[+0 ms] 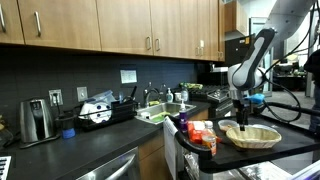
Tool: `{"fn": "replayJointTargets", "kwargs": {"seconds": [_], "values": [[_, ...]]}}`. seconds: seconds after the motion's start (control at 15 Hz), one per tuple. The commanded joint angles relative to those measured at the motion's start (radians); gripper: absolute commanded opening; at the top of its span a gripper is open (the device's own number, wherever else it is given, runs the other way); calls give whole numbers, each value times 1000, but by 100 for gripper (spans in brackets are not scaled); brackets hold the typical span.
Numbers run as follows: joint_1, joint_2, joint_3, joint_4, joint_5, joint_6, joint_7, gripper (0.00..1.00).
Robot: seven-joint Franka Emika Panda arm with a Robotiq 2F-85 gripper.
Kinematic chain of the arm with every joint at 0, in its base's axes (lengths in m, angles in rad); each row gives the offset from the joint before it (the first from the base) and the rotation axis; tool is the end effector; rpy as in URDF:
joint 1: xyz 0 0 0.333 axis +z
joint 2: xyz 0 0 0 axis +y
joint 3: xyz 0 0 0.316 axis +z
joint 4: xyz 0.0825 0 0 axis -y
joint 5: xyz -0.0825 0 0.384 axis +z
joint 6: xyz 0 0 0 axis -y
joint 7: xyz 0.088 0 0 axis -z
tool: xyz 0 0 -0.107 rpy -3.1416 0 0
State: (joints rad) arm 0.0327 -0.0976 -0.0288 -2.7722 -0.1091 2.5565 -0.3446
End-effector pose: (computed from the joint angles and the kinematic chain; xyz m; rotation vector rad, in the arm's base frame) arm 0.3725 0.0033 0.2331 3.0283 0.6825 -0.1942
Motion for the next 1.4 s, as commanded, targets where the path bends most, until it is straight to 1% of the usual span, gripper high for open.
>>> {"fn": "replayJointTargets", "kwargs": {"seconds": [0.0,0.2,0.4,0.6,0.73,1.13,1.33], "values": [[5,-20,-1,1,64,-29,-50,100],[7,-28,-4,-6,116,-71,-87,100],[6,-33,-6,-8,153,-137,-112,100],[3,-33,-3,-8,155,-184,-113,100],[2,-34,0,-6,141,-183,-99,100],[-2,-50,6,-12,98,-132,-69,100],[-1,-70,4,-13,93,-118,-64,100]]}}
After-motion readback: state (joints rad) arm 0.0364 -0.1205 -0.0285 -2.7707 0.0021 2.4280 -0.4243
